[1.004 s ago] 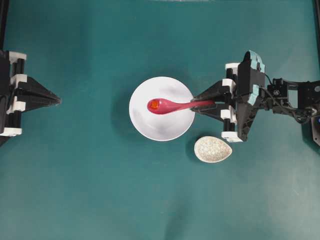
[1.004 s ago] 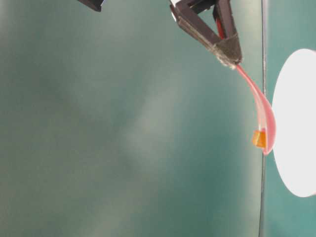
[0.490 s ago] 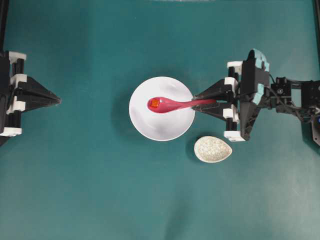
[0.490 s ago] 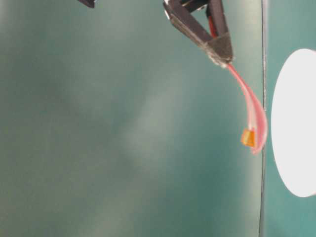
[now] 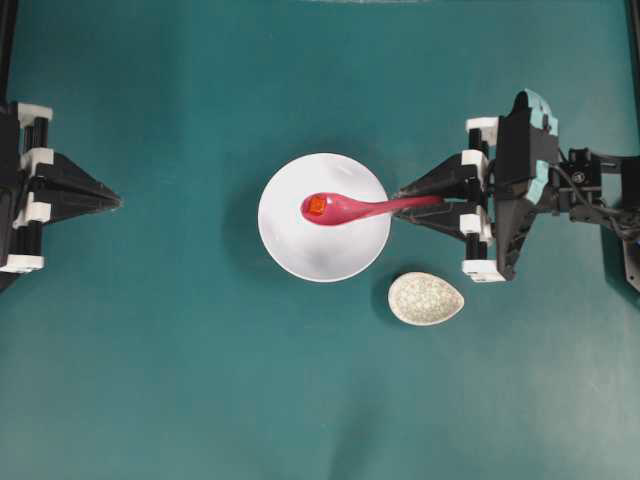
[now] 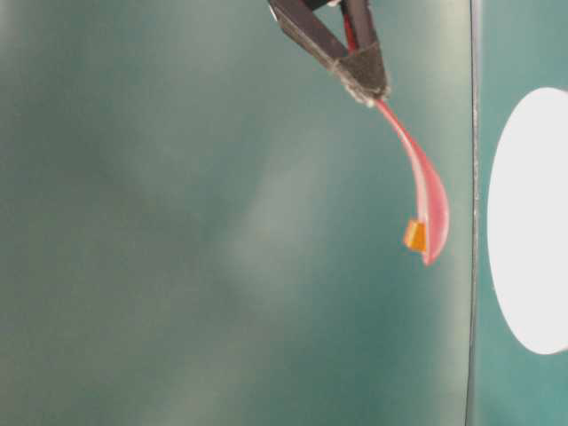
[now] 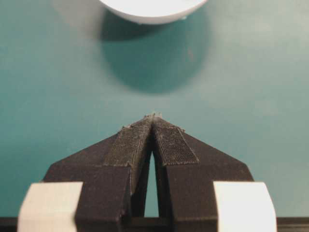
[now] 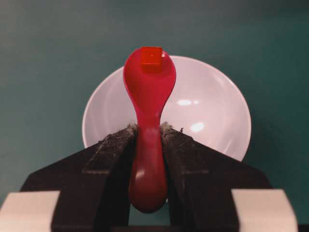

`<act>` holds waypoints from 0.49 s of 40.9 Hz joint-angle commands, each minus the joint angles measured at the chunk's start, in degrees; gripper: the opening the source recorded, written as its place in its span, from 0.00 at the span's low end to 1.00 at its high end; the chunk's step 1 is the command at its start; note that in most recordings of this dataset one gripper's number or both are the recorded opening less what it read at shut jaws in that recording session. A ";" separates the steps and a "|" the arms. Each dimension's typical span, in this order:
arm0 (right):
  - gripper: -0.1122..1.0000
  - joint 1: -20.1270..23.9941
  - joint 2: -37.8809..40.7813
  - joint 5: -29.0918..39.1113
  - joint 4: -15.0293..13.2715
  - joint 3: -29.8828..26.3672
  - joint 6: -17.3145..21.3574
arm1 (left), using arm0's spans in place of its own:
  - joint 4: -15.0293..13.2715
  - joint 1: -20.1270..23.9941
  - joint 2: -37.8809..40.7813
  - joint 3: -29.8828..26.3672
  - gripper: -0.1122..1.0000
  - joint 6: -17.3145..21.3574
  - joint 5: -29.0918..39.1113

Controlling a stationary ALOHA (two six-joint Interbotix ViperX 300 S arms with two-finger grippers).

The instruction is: Grip the spoon and scoop the red block from the bowl with right arm.

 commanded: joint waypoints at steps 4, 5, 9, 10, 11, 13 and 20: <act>0.32 0.09 -2.02 -0.09 -0.18 -1.14 -0.09 | 0.00 0.18 0.18 -1.67 0.09 0.00 -0.18; 0.32 0.09 -2.02 -0.18 -0.18 -1.05 -0.09 | 0.00 0.18 0.18 -1.67 0.09 0.00 -0.26; 0.32 0.09 -2.11 -0.09 -0.18 -1.23 0.09 | 0.00 0.18 0.26 -1.67 0.09 0.00 -0.18; 0.32 0.09 -2.11 -0.18 -0.18 -1.23 0.09 | 0.00 0.18 0.18 -1.67 0.09 0.00 -0.26; 0.32 0.09 -2.11 -0.18 -0.18 -1.32 0.18 | 0.00 0.18 0.18 -1.67 0.09 0.00 -0.26; 0.32 0.09 -2.11 -0.09 -0.18 -1.32 0.18 | 0.00 0.26 0.26 -1.67 0.09 0.00 -0.26; 0.32 0.09 -2.11 -0.18 -0.18 -1.32 0.18 | 0.00 0.18 0.26 -1.67 0.09 0.00 -0.18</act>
